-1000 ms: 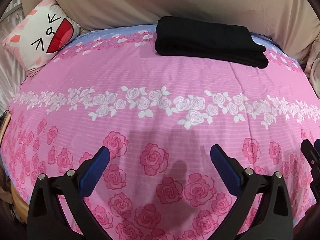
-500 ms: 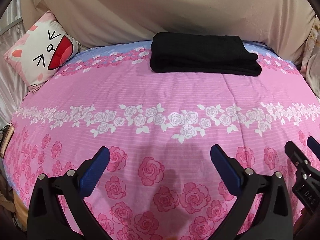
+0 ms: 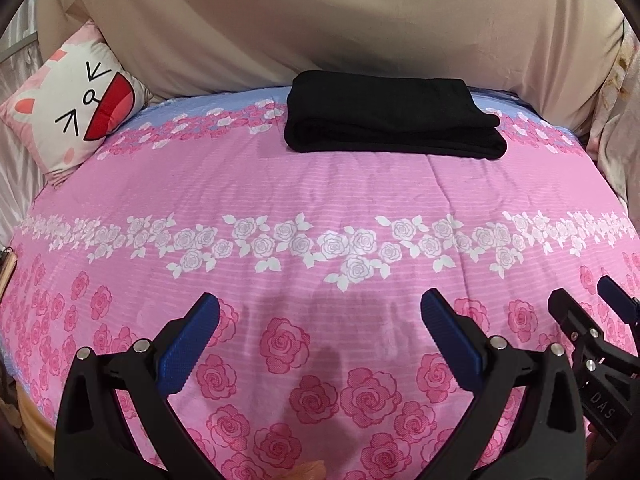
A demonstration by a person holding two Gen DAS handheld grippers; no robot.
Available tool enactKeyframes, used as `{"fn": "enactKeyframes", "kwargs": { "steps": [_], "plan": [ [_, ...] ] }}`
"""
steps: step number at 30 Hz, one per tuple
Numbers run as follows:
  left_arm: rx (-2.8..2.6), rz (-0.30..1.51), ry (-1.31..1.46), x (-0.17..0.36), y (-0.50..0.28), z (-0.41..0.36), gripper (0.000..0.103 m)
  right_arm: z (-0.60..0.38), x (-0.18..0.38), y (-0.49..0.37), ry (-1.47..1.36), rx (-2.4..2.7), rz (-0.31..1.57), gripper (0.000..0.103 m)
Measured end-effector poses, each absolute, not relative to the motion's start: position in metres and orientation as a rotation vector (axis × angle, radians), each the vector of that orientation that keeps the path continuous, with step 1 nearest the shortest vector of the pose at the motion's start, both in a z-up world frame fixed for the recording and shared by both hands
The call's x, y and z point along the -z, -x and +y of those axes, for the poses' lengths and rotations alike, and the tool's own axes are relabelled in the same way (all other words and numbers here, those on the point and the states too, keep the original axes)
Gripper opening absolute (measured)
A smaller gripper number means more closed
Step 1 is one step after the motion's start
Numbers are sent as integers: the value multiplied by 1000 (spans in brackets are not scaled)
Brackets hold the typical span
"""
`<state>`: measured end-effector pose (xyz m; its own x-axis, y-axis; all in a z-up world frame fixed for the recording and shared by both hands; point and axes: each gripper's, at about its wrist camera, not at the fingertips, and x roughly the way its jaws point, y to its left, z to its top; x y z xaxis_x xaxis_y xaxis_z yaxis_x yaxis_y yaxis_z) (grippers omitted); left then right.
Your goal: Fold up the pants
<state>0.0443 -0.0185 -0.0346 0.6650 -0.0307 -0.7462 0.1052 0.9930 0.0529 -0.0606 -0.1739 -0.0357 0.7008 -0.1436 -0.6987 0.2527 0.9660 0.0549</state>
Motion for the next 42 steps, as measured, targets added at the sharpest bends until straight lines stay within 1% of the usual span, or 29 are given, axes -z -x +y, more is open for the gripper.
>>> {"fn": "enactKeyframes", "kwargs": {
  "steps": [42],
  "plan": [
    [56, 851, -111, 43, -49, -9, 98, -172, 39, 60, -146, 211, 777, 84]
  ]
}}
